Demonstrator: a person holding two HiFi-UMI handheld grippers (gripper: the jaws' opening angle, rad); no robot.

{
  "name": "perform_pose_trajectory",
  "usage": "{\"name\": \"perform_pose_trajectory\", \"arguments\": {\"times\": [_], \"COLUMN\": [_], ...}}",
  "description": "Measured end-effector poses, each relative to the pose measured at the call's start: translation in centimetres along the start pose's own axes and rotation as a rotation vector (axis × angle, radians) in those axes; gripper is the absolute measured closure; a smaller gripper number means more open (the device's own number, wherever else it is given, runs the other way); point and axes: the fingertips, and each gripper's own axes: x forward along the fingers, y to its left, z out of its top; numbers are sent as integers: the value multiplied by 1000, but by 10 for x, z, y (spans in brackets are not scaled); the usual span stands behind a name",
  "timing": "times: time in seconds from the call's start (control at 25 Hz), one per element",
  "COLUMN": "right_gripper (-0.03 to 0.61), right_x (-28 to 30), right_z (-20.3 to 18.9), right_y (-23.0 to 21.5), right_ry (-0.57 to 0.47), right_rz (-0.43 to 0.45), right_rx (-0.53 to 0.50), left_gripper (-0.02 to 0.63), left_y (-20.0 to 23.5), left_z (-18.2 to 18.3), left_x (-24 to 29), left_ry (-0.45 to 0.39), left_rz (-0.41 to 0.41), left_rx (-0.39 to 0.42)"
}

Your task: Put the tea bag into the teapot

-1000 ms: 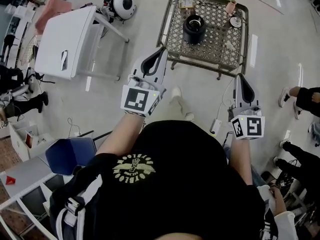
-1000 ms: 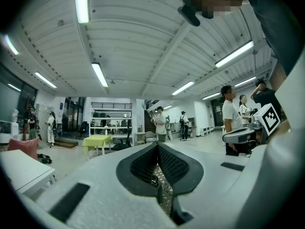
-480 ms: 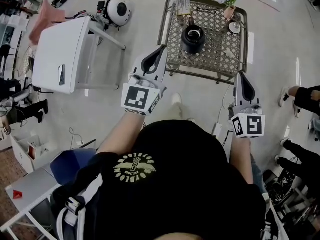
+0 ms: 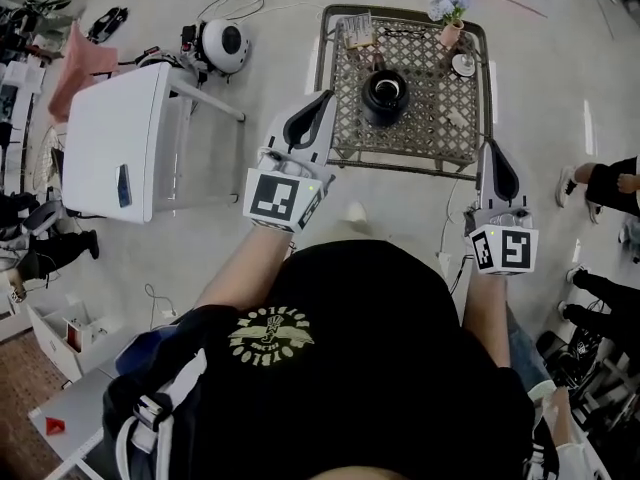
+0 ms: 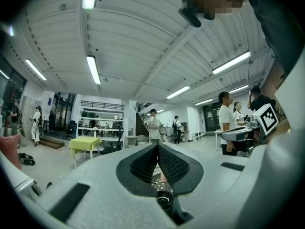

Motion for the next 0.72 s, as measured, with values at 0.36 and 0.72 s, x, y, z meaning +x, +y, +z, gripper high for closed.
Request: {"name": "perform_pose_trajectory", "arguments": {"times": [0.36, 0.72], "right_gripper": [571, 571], "right_x": [12, 40], "right_z": [16, 4], "right_y": [-1, -17], "right_ry": [22, 53], "right_rz": [-17, 25], "right_rx": [-52, -81], "left_gripper": [618, 618], "left_y": [16, 18], "left_z": [-1, -4], "left_x": [16, 39], "left_ry": [-20, -10], "left_rz": [-19, -23], "left_rx": [-43, 0]}}
